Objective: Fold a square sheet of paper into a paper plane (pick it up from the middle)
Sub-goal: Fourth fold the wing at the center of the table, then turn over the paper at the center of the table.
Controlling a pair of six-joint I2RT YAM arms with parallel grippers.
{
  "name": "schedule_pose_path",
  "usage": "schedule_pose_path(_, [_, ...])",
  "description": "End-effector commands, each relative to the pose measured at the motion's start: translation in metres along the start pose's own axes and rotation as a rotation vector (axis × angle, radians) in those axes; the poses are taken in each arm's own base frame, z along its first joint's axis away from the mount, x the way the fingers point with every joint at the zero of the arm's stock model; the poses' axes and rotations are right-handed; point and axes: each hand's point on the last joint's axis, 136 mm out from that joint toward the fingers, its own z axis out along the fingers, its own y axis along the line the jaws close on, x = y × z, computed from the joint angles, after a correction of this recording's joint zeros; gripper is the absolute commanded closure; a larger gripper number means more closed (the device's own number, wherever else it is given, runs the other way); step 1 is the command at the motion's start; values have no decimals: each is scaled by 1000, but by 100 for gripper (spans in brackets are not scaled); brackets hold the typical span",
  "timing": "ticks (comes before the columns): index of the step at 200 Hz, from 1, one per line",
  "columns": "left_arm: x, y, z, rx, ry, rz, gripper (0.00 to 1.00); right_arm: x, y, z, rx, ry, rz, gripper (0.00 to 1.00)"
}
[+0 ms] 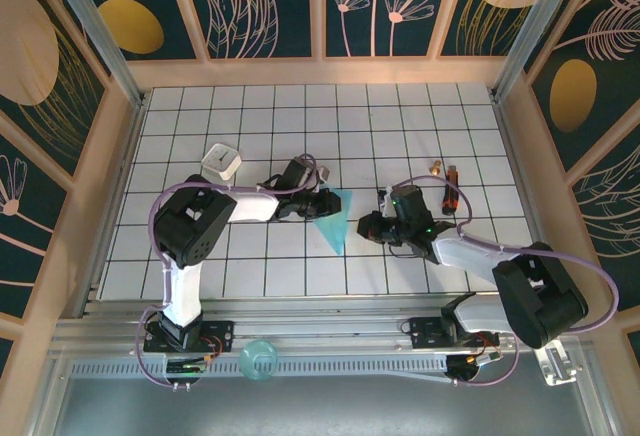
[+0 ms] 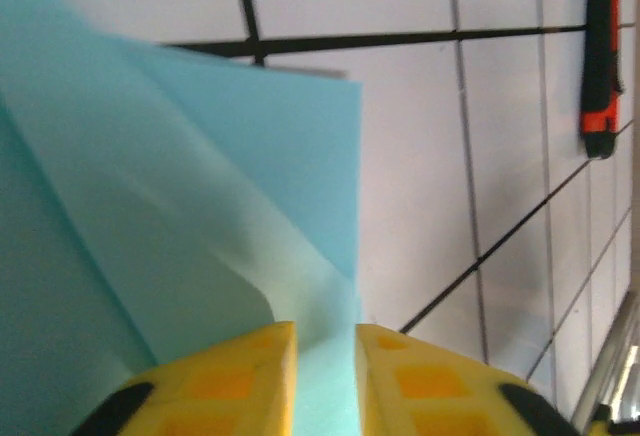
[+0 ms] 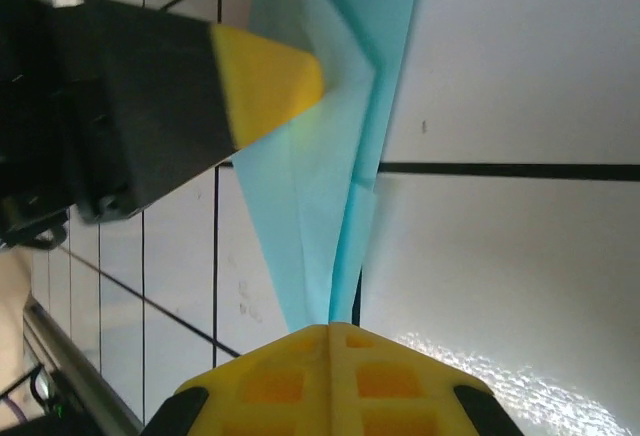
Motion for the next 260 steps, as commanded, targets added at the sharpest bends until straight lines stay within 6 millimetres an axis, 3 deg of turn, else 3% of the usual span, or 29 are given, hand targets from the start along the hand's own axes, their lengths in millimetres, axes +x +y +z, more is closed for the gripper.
schedule_pose_path(1, [-25, -34, -25, 58, -75, 26, 69, -22, 9, 4, 28, -115, -11, 89])
schedule_pose_path(27, [-28, -19, -43, 43, -127, -19, 64, -21, 25, 17, -14, -117, -32, 81])
schedule_pose_path(68, [-22, 17, -64, 6, -174, -94, 63, -20, 25, 39, -3, -101, -62, 74])
schedule_pose_path(148, [-14, 26, -64, -1, -154, -99, 63, -27, 23, 71, 5, -83, -100, 74])
schedule_pose_path(185, [-13, 27, -66, -2, -157, -100, 63, -29, 24, 80, -8, -78, -103, 85])
schedule_pose_path(213, [-16, 29, -73, -6, -176, -108, 63, -42, 25, 65, 21, -109, -137, 100])
schedule_pose_path(224, [-23, 24, -83, 5, -208, -101, 63, -50, 21, 52, 71, -127, -164, 100])
schedule_pose_path(260, [-39, 31, -114, -10, -301, -103, 62, -83, 6, -10, 481, -165, -380, 100])
